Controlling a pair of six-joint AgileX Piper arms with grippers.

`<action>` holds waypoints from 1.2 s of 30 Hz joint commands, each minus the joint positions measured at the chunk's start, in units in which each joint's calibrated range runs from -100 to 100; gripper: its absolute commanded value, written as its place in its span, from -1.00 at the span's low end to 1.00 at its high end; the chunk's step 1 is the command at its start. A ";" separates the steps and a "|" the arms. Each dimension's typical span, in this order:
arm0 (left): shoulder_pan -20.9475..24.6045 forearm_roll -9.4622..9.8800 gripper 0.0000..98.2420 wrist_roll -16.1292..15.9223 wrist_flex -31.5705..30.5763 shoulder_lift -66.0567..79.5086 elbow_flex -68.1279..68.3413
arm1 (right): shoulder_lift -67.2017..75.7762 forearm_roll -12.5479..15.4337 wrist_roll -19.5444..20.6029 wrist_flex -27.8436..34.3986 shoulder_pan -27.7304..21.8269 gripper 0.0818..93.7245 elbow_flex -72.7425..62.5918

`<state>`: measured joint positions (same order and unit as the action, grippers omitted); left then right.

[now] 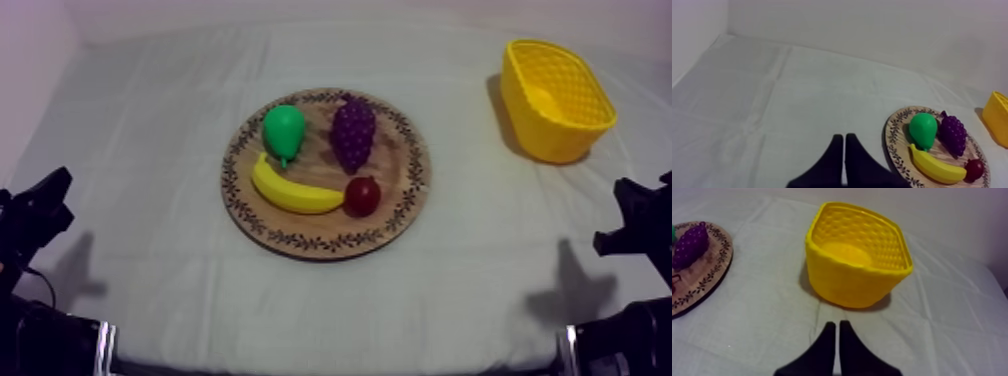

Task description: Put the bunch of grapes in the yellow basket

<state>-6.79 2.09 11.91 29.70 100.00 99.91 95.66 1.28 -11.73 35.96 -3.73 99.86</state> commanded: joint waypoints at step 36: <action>0.02 -0.01 -1.00 0.03 -0.04 0.00 -0.02 | 0.01 -0.03 2.97 -0.07 -0.02 -0.99 0.03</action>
<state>-6.79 2.09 11.94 29.65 100.00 99.91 95.66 1.22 -10.66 35.96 -3.73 99.86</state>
